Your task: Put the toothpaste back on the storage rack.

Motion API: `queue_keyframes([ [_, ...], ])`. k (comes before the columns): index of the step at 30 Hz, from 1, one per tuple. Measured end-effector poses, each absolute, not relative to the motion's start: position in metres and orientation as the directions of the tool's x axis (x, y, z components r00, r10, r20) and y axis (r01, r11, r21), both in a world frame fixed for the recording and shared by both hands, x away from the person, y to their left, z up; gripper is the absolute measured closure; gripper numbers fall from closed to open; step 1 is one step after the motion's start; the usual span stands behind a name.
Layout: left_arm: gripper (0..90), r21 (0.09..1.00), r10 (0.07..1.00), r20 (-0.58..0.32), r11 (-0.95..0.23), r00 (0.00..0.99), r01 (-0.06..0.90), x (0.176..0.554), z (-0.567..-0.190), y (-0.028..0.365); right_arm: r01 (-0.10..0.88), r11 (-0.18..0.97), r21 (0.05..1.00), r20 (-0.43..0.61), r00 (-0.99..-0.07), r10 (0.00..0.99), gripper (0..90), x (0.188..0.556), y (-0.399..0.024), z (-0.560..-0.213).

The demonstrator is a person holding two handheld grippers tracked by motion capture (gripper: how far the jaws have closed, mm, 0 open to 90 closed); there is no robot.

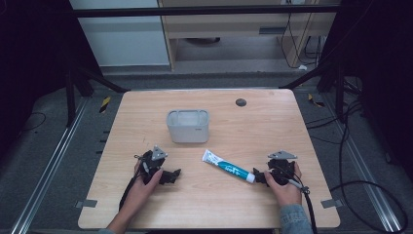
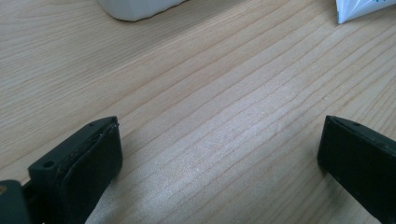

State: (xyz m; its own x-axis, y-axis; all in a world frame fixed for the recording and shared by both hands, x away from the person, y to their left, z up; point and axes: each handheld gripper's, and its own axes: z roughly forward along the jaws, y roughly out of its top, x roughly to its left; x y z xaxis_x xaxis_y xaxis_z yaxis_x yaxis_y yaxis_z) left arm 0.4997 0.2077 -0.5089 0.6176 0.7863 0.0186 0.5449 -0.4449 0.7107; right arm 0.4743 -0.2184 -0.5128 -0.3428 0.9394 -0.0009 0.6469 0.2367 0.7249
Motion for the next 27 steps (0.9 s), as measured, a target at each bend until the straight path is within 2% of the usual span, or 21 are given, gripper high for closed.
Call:
queue_keyframes([
  [9, 0.0, 0.710, 0.794, 0.019, -0.439, 0.608, 0.550, 0.498, -0.509, 0.208, 0.644, 0.238, 0.727, -0.001, -0.346, 0.938, 3.0, 0.472, -0.218, -0.512],
  [12, 0.0, 0.710, 0.794, 0.018, -0.438, 0.608, 0.551, 0.498, -0.509, 0.208, 0.628, 0.243, 0.739, 0.000, -0.360, 0.933, 12.0, 0.469, -0.218, -0.511],
  [19, 0.0, 0.711, 0.794, 0.019, -0.438, 0.607, 0.551, 0.498, -0.509, 0.208, 0.546, 0.330, 0.770, -0.069, -0.443, 0.894, 14.3, 0.453, -0.203, -0.480],
  [27, 0.0, 0.711, 0.796, 0.019, -0.437, 0.606, 0.552, 0.497, -0.509, 0.208, 0.490, 0.486, 0.724, -0.150, -0.576, 0.803, 13.9, 0.442, -0.153, -0.451],
])
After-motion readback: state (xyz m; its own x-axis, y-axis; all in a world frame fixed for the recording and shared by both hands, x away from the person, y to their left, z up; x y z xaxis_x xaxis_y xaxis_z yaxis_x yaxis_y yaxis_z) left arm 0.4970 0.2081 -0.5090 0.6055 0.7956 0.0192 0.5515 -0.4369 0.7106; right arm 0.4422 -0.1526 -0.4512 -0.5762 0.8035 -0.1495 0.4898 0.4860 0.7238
